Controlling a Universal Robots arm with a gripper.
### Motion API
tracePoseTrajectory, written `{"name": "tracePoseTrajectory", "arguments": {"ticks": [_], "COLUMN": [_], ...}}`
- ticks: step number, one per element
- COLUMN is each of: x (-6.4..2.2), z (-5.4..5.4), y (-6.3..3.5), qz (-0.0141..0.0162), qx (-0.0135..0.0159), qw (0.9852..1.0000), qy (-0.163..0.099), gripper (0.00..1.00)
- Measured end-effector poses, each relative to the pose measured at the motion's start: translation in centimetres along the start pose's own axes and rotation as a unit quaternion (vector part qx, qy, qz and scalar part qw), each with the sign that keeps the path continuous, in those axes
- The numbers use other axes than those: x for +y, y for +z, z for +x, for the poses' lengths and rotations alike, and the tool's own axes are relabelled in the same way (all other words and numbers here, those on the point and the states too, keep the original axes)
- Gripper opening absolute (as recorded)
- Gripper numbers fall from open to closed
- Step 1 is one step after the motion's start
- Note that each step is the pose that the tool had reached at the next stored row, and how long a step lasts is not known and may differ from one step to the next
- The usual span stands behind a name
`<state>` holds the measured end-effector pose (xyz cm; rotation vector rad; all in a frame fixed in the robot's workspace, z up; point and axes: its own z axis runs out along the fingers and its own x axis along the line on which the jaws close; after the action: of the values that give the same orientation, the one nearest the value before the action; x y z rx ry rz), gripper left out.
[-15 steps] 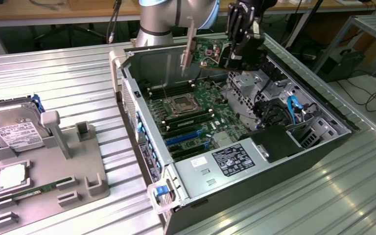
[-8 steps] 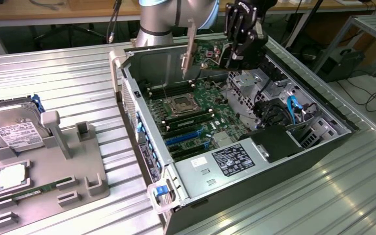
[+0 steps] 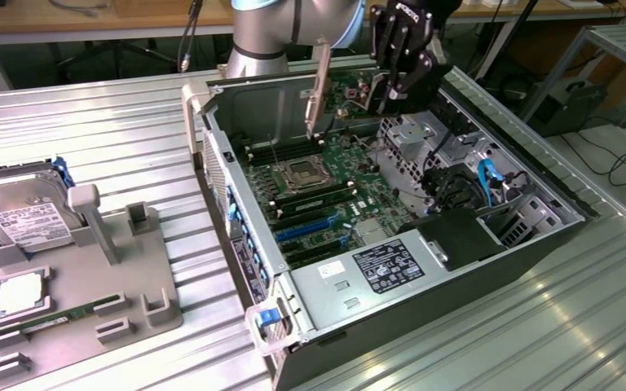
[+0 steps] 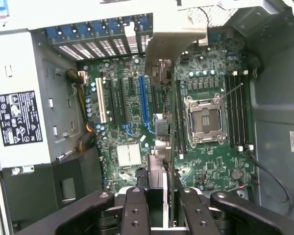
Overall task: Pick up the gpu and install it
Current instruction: 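Insert the gpu into the slot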
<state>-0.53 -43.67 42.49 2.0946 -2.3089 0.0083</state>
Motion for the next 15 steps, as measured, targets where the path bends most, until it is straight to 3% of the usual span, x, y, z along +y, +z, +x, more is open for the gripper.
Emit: {"name": "tracePoseTrajectory", "arguments": {"ticks": [4,15], "x": [0.00,0.01], "z": [0.00,-0.02], "y": [0.00,0.34], "qz": [0.0005,0.0039], "qx": [0.0003,0.0005], "qw": [0.9997,0.9994], "qy": [-0.023,-0.034], "gripper": [0.28,0.28]}}
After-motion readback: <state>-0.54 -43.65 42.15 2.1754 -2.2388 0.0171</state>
